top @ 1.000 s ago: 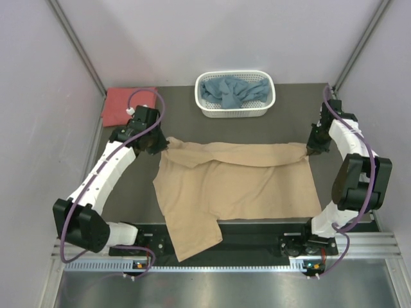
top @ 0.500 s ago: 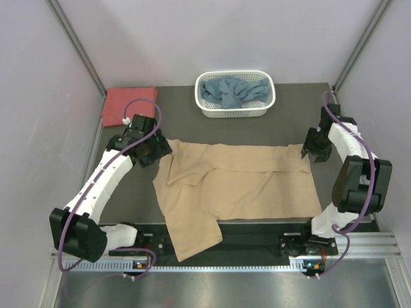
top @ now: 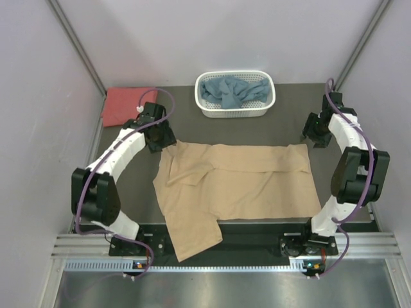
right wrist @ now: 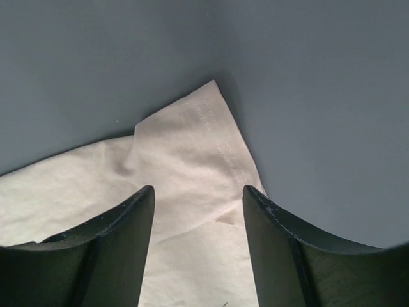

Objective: Fold and stack the t-shirts
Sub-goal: Fold the tshirt

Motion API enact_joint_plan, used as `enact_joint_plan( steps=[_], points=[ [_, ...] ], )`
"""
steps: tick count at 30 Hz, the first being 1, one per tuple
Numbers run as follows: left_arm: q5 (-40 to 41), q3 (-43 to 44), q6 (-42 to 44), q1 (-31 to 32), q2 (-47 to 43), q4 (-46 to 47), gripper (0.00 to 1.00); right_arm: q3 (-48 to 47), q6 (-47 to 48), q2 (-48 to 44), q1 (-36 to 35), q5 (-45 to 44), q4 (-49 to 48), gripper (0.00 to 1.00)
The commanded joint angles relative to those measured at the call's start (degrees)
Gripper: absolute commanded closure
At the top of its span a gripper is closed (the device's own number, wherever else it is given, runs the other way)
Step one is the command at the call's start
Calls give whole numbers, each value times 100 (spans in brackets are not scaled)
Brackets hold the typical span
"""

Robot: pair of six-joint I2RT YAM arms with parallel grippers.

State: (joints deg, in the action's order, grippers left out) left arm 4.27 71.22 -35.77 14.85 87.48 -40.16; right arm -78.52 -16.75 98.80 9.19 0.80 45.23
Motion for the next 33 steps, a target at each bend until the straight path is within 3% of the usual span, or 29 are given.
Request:
enact_joint_plan(
  steps=[1, 5, 18, 20, 27, 33],
  points=[
    [-242, 252, 316, -140, 435, 430, 39, -59, -39, 16, 83, 61, -331, 43],
    [-304, 524, 500, -289, 980, 518, 46, -40, 5, 77, 118, 0, -392, 44],
    [-963, 1192, 615, -597, 2203, 641, 48, -260, 427, 605, 452, 42, -427, 43],
    [-1051, 1192, 589, -624, 2290, 764, 55, -208, 497, 657, 452, 192, -559, 43],
    [-1288, 1245, 483, -685, 2423, 887, 63, -286, 542, 1009, 452, 377, -656, 46],
    [-1666, 1140, 325, -694, 2326, 896, 57, -120, 436, 886, 452, 578, -691, 50]
  ],
)
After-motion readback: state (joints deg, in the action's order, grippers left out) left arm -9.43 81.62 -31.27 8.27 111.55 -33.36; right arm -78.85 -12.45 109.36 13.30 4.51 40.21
